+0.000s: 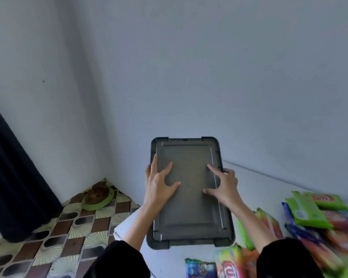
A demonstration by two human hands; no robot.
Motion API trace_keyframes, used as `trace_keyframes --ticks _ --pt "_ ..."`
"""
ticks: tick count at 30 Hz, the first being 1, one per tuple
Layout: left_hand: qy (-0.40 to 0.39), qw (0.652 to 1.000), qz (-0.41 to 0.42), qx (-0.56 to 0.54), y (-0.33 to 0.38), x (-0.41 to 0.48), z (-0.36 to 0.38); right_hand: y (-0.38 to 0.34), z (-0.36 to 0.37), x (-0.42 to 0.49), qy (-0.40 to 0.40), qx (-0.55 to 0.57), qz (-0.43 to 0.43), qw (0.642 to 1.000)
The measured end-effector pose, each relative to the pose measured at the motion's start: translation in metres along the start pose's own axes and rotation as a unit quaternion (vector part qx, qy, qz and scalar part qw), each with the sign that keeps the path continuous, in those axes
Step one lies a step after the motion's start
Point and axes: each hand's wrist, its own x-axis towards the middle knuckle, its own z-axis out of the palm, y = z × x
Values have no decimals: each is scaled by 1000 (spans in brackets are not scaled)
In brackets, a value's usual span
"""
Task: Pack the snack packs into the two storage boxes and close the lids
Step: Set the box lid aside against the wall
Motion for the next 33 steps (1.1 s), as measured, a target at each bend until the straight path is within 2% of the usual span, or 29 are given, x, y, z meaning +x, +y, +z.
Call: trace_keyframes --ticks 3,7,12,17,20,24,33 --pt "51 992 111 -30 35 31 -11 -20 -47 -9 107 5 -41 993" --pt "96 970 210 -79 104 61 2 -26 -127 -22 204 -51 -62 976" --pt "53 949 270 -156 217 68 42 -8 -241 -52 286 -154 -36 945" --pt "-4 922 324 -212 335 53 88 41 -341 -97 343 -229 12 911" --pt "-24 910 350 -222 393 33 125 87 -382 -122 369 -229 41 900" --pt "-36 908 344 -237 448 -2 189 160 -419 -145 380 -220 61 896" --pt "-62 913 347 -204 489 -62 316 295 -435 -165 366 -204 110 901"
